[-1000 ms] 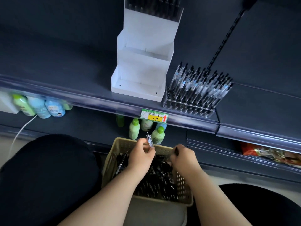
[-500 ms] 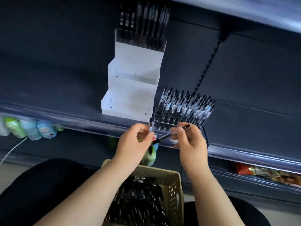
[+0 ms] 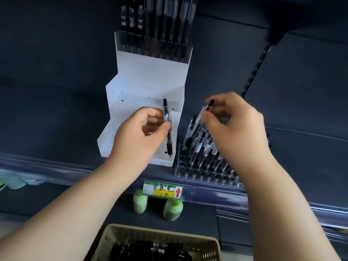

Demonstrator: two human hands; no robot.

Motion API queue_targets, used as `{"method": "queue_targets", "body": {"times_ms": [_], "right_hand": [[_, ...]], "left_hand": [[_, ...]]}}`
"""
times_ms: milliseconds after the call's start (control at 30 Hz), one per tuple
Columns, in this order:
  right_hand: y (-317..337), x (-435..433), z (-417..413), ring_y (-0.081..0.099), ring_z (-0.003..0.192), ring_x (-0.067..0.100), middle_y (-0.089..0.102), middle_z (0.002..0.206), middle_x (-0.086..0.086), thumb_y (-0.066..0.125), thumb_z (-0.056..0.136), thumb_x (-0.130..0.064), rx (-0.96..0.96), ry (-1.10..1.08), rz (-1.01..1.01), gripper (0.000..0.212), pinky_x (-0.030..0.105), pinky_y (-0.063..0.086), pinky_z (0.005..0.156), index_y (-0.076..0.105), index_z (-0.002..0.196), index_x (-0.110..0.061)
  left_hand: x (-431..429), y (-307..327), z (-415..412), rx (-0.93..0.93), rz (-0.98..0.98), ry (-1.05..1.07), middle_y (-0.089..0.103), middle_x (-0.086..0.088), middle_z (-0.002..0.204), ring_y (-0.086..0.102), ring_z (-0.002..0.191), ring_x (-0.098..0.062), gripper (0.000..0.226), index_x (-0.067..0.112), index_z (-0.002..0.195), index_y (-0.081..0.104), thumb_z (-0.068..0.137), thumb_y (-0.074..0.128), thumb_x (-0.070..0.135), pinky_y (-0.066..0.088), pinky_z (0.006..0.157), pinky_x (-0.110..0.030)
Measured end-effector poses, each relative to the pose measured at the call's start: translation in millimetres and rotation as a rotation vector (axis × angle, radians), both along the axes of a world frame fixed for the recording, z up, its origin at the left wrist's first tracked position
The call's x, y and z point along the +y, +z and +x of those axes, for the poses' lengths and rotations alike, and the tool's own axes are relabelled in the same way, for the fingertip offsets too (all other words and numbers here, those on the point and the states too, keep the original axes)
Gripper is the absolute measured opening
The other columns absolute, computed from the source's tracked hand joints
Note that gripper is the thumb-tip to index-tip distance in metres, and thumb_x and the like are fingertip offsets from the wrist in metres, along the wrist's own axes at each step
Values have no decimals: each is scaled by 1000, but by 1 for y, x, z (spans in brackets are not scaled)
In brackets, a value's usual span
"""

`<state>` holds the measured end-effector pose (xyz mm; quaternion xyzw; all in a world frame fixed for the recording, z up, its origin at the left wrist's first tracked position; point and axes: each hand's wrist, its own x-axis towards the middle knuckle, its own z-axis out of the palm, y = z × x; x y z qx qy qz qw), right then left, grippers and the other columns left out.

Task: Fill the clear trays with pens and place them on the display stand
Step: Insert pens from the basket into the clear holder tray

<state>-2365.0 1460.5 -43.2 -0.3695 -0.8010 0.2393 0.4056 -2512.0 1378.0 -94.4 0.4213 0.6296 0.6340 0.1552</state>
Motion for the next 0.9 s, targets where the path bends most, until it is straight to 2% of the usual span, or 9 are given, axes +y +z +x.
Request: {"method": "queue_targets", "body": {"times_ms": [67, 133, 200, 267, 333, 400, 567, 700, 900], "right_hand": [[-8, 6, -4, 54, 76, -11, 60, 75, -22, 64, 85, -27, -78, -17, -28, 14, -1, 39, 58, 56, 92, -36], [-14, 8, -8, 56, 67, -6, 59, 73, -24, 65, 85, -27, -147, -34, -33, 13, 3, 40, 52, 58, 93, -35], [-17, 8, -12, 58, 69, 0, 58, 73, -23, 65, 85, -26, -200, -49, -11, 14, 10, 43, 57, 61, 97, -31], [-20, 7, -17, 60, 81, 10, 57, 74, -21, 66, 84, -25, -238, -55, 25, 15, 24, 48, 70, 63, 99, -26], [-21, 5, -19, 61, 89, 17, 58, 76, -18, 67, 83, -25, -270, -47, 46, 15, 37, 49, 81, 64, 98, -24], [-23, 5, -20, 60, 93, 20, 63, 81, -13, 67, 82, -25, -293, -36, 58, 17, 45, 47, 85, 64, 98, -24], [-28, 7, -22, 59, 92, 19, 63, 82, -13, 70, 80, -20, -257, -55, 102, 23, 47, 46, 85, 63, 102, -23], [-30, 7, -22, 61, 85, 23, 66, 76, -7, 72, 78, -18, -247, -51, 184, 13, 48, 47, 81, 67, 90, -20], [-28, 7, -16, 62, 82, 20, 63, 73, -13, 73, 78, -20, -201, -42, 231, 9, 49, 48, 79, 70, 86, -21]], "left_hand": [[3, -6, -4, -3, -11, 9, 71, 17, 86, 67, 82, 0, 13, 33, 85, 63, 80, 70, 23, 52, 77, -16], [6, -7, -8, -18, -13, 15, 70, 20, 86, 66, 81, 4, 11, 32, 85, 64, 79, 70, 26, 49, 74, -11], [8, -6, -12, -73, 9, -2, 72, 13, 88, 68, 86, -5, 10, 30, 87, 65, 80, 71, 24, 53, 82, -26], [9, -6, -15, -131, 42, -36, 73, 6, 90, 70, 87, -14, 11, 27, 88, 66, 81, 70, 19, 54, 85, -40], [10, -7, -17, -159, 62, -51, 73, 4, 90, 71, 85, -16, 10, 27, 86, 67, 80, 70, 20, 54, 84, -42], [11, -8, -18, -190, 74, -54, 73, 3, 89, 71, 84, -17, 10, 29, 85, 67, 76, 69, 24, 55, 84, -42], [13, -11, -18, -226, 89, -49, 73, 2, 88, 72, 83, -19, 10, 27, 85, 67, 75, 69, 26, 55, 84, -42], [12, -12, -14, -222, 72, -45, 73, 4, 88, 71, 84, -16, 14, 26, 87, 66, 74, 68, 27, 55, 83, -41], [14, -12, -1, -103, 32, -102, 71, 11, 87, 67, 83, -5, 15, 31, 88, 66, 79, 72, 20, 56, 80, -28]]}}
